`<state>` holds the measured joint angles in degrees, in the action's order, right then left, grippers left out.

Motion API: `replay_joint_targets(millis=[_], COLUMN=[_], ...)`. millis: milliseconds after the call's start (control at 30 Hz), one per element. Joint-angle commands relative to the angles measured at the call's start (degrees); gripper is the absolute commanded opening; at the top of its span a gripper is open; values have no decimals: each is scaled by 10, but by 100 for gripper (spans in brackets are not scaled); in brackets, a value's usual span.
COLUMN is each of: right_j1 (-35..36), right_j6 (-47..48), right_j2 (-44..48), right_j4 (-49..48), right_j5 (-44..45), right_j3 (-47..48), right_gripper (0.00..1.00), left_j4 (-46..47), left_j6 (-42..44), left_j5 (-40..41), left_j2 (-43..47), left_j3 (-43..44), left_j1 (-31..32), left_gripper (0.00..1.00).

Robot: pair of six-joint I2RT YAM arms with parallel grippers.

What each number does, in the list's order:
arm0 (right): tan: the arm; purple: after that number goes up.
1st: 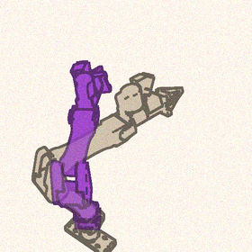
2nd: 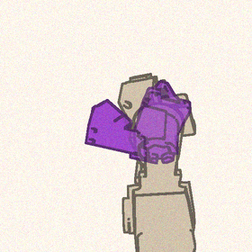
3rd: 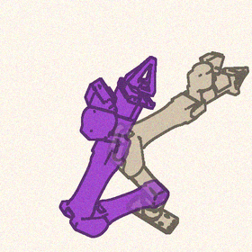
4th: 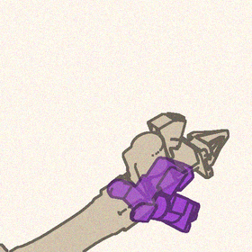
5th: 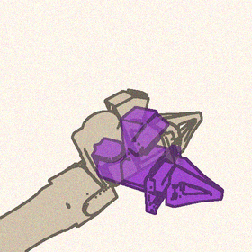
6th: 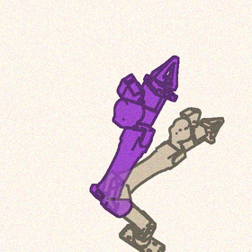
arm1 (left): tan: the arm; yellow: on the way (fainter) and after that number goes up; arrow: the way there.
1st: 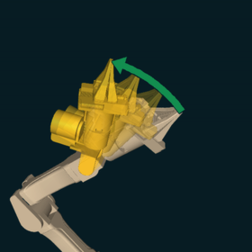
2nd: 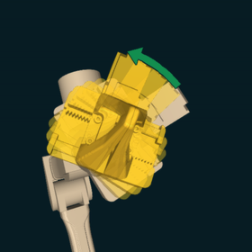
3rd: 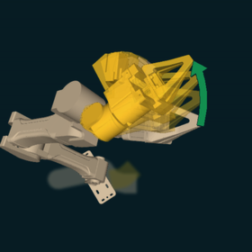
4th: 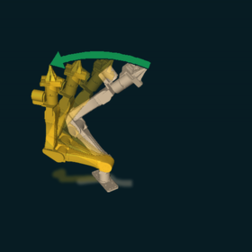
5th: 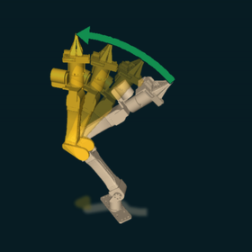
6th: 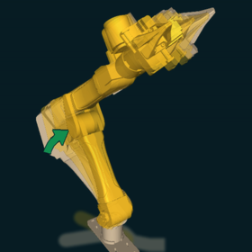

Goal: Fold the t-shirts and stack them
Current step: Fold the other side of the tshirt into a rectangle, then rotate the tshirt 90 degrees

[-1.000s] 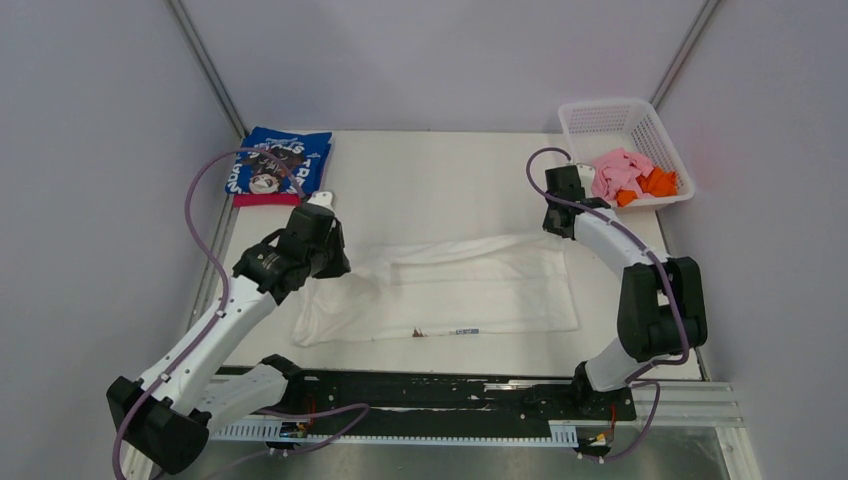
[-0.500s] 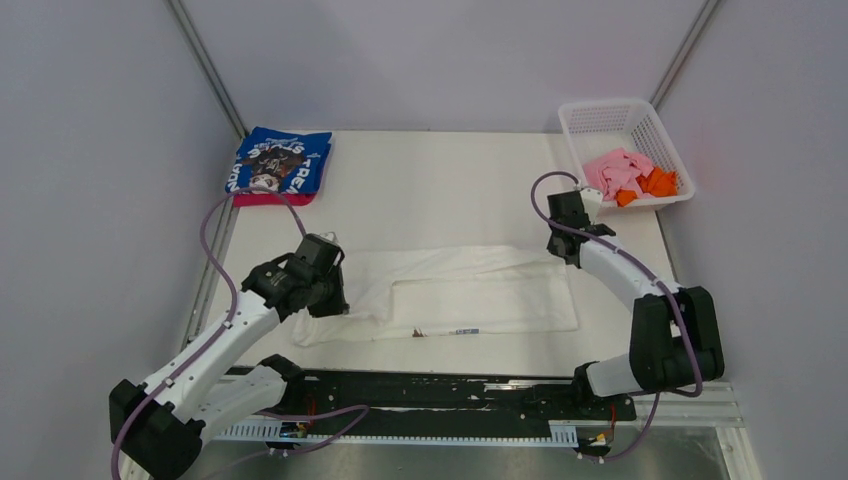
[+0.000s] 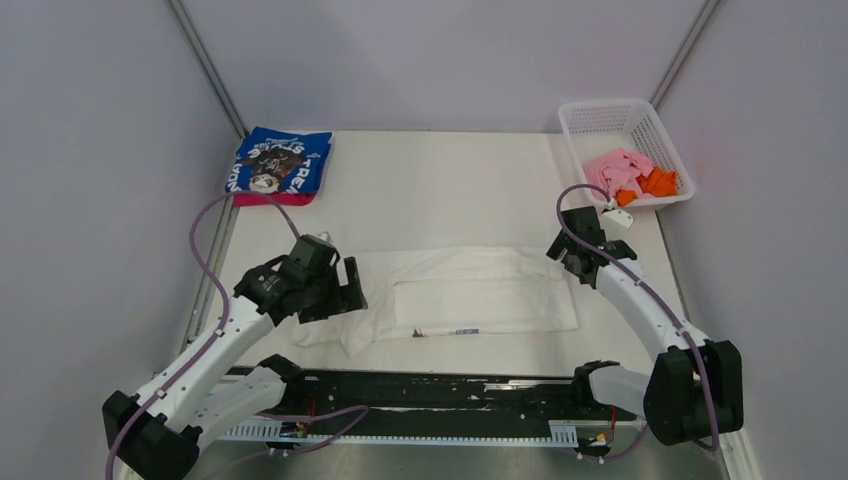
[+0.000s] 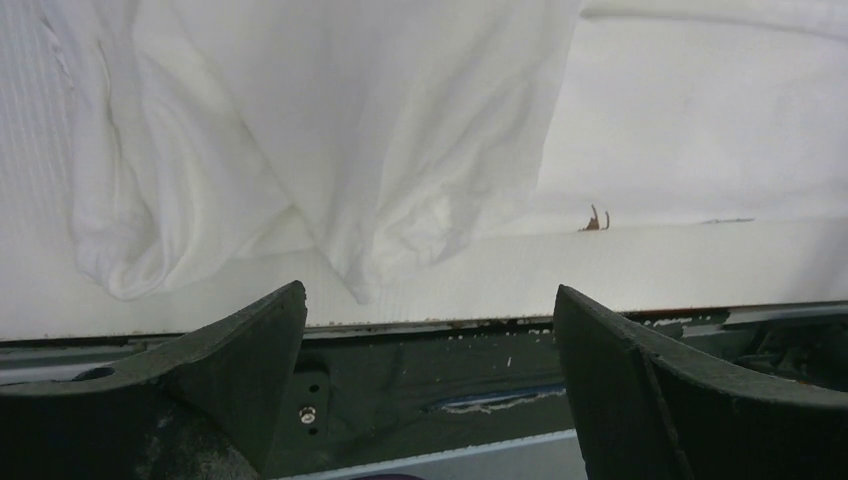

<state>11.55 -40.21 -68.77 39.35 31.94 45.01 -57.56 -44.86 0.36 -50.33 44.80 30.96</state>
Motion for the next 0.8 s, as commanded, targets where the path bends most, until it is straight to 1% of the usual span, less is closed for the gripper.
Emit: replay_joint_targets(millis=[0, 33, 67, 100, 133, 167, 200, 233, 267, 300, 333, 367, 400, 433, 533, 567, 667, 700, 733, 767], right_j1=[1, 1, 1, 1, 1, 2, 1, 2, 2, 2, 2, 3, 2, 2, 2, 2, 1, 0, 1, 3], right_j6=[79, 101, 115, 122, 126, 127, 132, 134, 136, 141, 144, 146, 148, 148, 139, 139, 131, 115, 110, 109], right_j2=[24, 23, 18, 10, 0, -14, -27, -42, -57, -72, -87, -100, -111, -120, -139, -144, -154, -150, -145, -140], right_j4=[-108, -144, -180, -206, -228, -243, -256, -264, -271, -279, -282, -282, -280, -277, -273, -270, -241, -238, -237, -232], right_j5=[-169, -238, -293, -349, -383, -405, -418, -422, -422, -421, -414, -403, -394, -385, -354, -339, -311, -319, -357, -390], right_j3=[21, 14, 7, 1, -3, -4, -5, -5, -3, -2, 0, 1, 1, 0, -18, -23, -33, -41, -45, -48], right_gripper=[100, 100, 100, 100, 100, 100, 100, 100, 100, 100, 100, 100, 100, 100, 100, 100, 100, 100, 100, 100], left_j4=[124, 171, 193, 233, 251, 283, 300, 338, 369, 381, 383, 376, 359, 349, 312, 304, 282, 276, 261, 251], left_j6=[-26, -31, -38, -38, -43, -46, -49, -52, -55, -54, -51, -47, -36, -32, -12, -7, 13, 22, 27, 33], left_j5=[50, 51, 45, 26, 18, -2, -15, -30, -34, -38, -37, -36, -34, -23, -7, -6, -5, -5, -7, -10], left_j2=[-54, -71, -112, -134, -181, -206, -251, -296, -319, -362, -386, -429, -451, -491, -559, -592, -659, -700, -722, -770], left_j3=[5, 1, -5, -6, -8, -9, -10, -9, -7, 6, 17, 48, 66, 103, 177, 221, 315, 376, 409, 484], left_j1=[0, -2, -13, -24, -46, -75, -87, -107, -115, -127, -132, -141, -144, -150, -160, -166, -169, -170, -170, -171], left_gripper=[100, 100, 100, 100, 100, 100, 100, 100, 100, 100, 100, 100, 100, 100, 100, 100, 100, 100, 100, 100])
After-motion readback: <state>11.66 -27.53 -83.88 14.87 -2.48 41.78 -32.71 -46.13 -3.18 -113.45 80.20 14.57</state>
